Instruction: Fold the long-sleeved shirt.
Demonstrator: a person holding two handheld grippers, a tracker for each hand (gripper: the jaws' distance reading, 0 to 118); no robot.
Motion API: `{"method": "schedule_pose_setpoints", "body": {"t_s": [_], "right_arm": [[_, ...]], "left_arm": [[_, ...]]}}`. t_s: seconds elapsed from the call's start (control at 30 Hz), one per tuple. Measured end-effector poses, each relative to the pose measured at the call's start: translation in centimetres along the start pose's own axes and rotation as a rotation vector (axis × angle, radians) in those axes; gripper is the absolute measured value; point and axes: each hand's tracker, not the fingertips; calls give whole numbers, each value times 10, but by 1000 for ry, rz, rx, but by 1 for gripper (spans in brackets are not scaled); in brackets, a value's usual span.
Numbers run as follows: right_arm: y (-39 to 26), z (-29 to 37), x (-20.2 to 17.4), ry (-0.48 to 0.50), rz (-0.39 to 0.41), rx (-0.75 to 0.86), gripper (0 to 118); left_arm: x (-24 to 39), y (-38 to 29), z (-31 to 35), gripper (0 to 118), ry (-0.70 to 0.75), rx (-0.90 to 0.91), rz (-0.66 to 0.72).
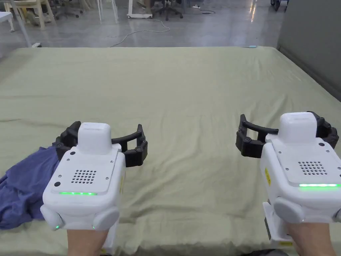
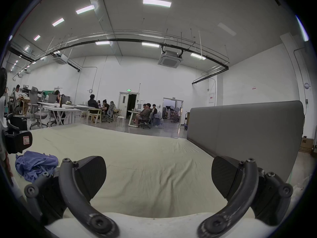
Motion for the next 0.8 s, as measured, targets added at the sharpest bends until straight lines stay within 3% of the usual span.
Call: {"method": "schedule_pose_setpoints", "body": {"t_s": [0.8], "right_arm": [[3,-5,-2,-1,3,8,118]], "left_arm": [[8,2,-5,118,-23,6,-21]]}}
